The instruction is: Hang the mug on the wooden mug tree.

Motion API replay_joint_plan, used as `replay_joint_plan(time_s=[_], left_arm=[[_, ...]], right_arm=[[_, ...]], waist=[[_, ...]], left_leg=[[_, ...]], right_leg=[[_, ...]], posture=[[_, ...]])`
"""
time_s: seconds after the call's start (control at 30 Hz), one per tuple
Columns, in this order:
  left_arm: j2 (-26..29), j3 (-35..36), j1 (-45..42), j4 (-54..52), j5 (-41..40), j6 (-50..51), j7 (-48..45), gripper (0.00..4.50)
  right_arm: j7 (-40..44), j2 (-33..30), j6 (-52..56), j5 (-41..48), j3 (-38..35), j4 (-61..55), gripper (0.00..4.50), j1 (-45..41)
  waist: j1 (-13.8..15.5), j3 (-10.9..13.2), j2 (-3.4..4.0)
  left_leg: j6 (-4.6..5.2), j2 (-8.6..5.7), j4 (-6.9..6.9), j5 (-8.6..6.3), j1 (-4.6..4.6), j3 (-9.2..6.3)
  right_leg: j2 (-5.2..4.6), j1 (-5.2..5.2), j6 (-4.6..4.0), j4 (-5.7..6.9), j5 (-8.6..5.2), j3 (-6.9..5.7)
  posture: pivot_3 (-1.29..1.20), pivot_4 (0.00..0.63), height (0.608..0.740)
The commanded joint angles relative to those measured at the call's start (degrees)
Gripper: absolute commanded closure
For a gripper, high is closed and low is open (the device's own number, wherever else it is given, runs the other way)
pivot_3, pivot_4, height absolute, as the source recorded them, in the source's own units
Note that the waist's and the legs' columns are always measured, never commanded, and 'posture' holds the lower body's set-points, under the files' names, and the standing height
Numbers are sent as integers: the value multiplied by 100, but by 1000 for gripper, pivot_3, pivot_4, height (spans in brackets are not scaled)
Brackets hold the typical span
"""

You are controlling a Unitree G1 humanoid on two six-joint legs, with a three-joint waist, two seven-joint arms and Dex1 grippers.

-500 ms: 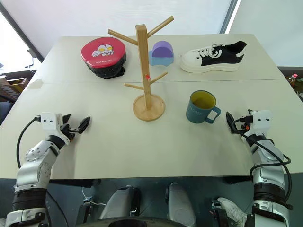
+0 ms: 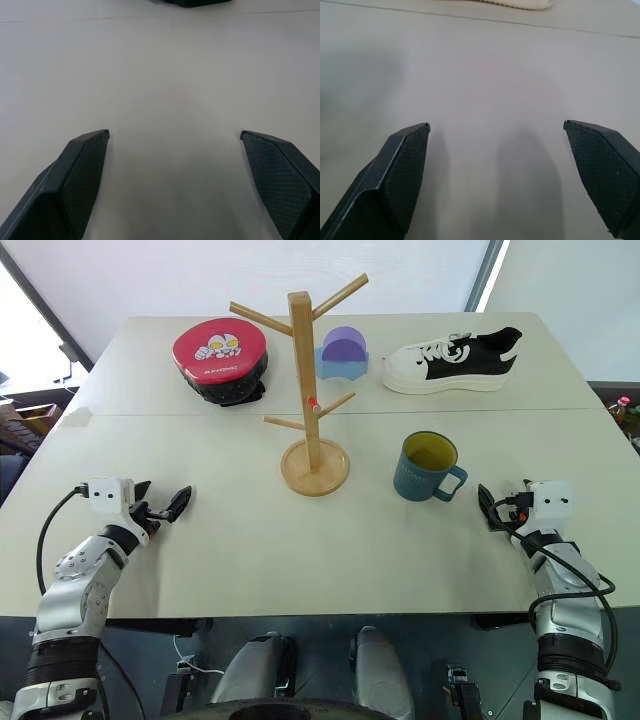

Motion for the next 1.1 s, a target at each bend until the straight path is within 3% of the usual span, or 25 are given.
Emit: replay_joint_plan(time_s=[0.03,0.27,0.4,0.57,0.73,0.9,1.1], left_arm=[[37,-103,-45,-425,-89,-76,-227,0],[52,-656,51,-1184,-586,271,-1182,0],[14,-1511,-60,-1878,-825,728,-1752,0],[41,-2566,-244,-2443,-577,755,-2194,0],[62,-3101,-503,-2537,-520,739,-2543,0],[98,-3070,-598,-2416,-499,650,-2682,0],[123,-3060,-616,-2433,-486,639,-2716,0]], right_arm=[[-25,-59,20,91,-157,-455,54,120],[-162,114,323,299,-346,-1418,54,878],[-11,283,432,514,-353,-2174,54,1614],[342,313,586,446,124,-3024,54,2187],[-71,593,595,170,452,-3356,54,1996],[-675,1025,527,-87,497,-3121,54,1559],[-841,1223,409,-170,522,-2835,54,1298]], waist=[[-1,0,0],[11,-6,9],[22,-9,13],[-21,-14,22],[0,-16,26],[5,-17,28],[10,-17,27]], left_leg=[[0,0,0,0,0,0],[0,0,-1,0,-2,0],[0,0,0,0,-1,-2],[0,0,6,0,6,7],[2,4,14,3,13,3],[6,3,31,5,6,3],[6,0,45,5,2,3]], right_leg=[[0,0,0,0,0,0],[0,1,-3,-2,-1,1],[0,3,-12,-2,-7,0],[4,8,-15,-1,-9,11],[23,10,-18,9,-10,13],[30,12,-18,9,-10,11],[32,19,-16,9,-10,7]], posture=[[0,150,735],[0,150,735],[0,150,735],[0,150,735],[0,150,735],[0,150,735],[0,150,735]])
